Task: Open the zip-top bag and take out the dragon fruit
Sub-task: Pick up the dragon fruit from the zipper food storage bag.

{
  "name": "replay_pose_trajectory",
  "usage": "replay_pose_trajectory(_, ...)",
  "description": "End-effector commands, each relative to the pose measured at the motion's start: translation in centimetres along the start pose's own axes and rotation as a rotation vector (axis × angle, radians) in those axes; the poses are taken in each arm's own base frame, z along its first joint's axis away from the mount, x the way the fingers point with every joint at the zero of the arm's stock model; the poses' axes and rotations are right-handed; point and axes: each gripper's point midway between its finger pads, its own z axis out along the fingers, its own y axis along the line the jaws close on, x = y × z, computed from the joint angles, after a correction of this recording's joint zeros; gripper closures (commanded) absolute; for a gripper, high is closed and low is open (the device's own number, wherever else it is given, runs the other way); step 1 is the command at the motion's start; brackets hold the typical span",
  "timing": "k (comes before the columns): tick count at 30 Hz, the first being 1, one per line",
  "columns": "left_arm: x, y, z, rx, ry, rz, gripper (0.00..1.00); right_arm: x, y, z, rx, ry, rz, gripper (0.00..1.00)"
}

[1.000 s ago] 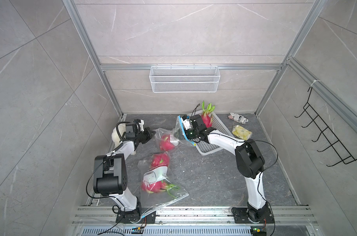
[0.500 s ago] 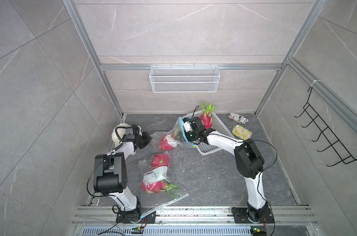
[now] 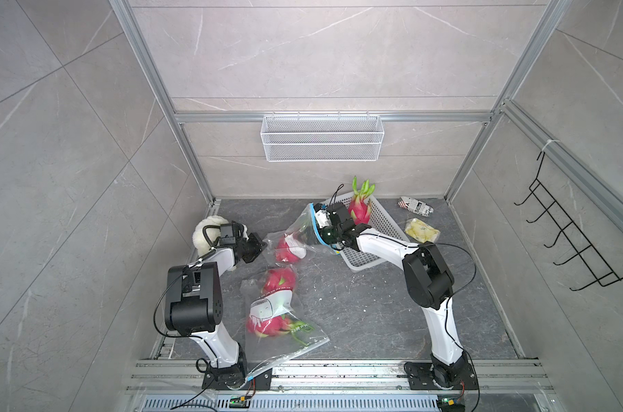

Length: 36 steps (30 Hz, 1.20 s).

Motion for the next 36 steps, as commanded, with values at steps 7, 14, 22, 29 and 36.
replay_pose_trajectory(7,1.7,-3.3,2.0,0.071,0.096,0.077,1.0,0.1,-1.3,3.4,-0.008,-0.013,0.1,0.33)
replay_pose_trajectory(14,3.0,-5.4,3.5,0.103,0.148,0.139,1.0,-0.2,-2.1,5.6,-0.053,-0.054,0.191,0.35)
replay_pose_trajectory(22,2.8,-5.1,2.4,0.062,0.132,0.178,1.0,-0.7,-2.1,5.3,-0.076,-0.101,0.212,0.6)
replay_pose_trajectory(29,0.6,-3.7,0.4,0.04,0.038,0.131,1.0,-2.2,-0.3,2.7,-0.116,-0.173,0.181,0.75)
replay_pose_trajectory(36,-0.3,-3.0,-0.7,0.006,-0.001,0.132,1.0,-3.9,2.9,-0.8,-0.205,-0.246,0.13,0.75)
